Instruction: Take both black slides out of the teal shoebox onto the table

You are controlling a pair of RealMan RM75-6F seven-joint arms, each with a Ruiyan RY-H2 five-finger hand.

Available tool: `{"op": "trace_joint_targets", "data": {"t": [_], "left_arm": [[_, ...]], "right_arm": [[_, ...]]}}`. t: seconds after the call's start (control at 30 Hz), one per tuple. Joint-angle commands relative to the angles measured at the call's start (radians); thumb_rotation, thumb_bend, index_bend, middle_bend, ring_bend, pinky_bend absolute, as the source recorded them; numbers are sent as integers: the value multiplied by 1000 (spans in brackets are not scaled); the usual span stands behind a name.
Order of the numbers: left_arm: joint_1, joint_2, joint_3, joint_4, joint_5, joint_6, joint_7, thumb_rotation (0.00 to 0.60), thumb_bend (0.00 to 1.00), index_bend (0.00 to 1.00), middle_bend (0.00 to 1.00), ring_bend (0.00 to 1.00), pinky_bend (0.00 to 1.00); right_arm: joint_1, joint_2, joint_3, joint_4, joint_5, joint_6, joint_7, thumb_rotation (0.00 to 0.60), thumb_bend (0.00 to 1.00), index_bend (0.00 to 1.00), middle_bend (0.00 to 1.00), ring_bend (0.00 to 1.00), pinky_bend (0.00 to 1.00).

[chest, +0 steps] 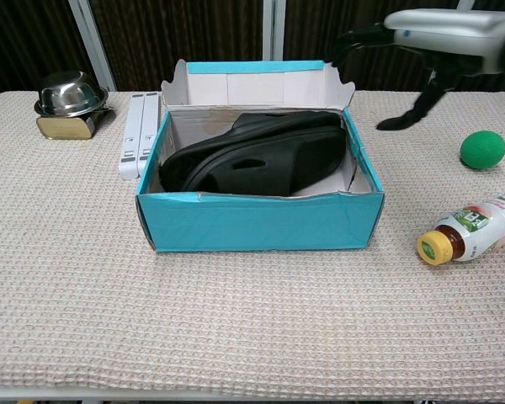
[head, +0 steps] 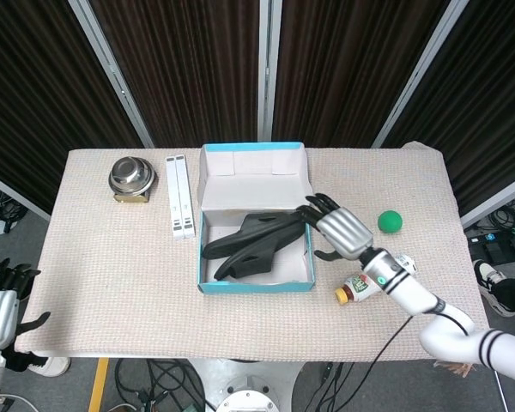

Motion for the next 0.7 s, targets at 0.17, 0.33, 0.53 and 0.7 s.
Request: {"op": "trace_joint_targets", "data": {"t": [0.17,0.33,0.53,0.7], "left_arm": [[1,-2,-4,10,-13,-6,-10,600,47,270,178,32,97],[6,-10,-4,28,-22,-9,-28,600,48,270,178,32,97],[3,-20,-8,49,-30,-19,-45,600,47,270,178,32,98],[2,-26,-9,61,-30,-22,-57,600,48,270,178,32,98]], "right_arm": [[162,-248,19,255,32,-93,-78,600,5,146,153,0,0],[179,-332,-13,336,14,-50,-94,600,0,146,140,0,0],[181,-431,-44,454,-26,56,-41,600,0,137,108,0,0],[195,-523,-78,592,-81,151,30,600,0,133,99,0,0]]}}
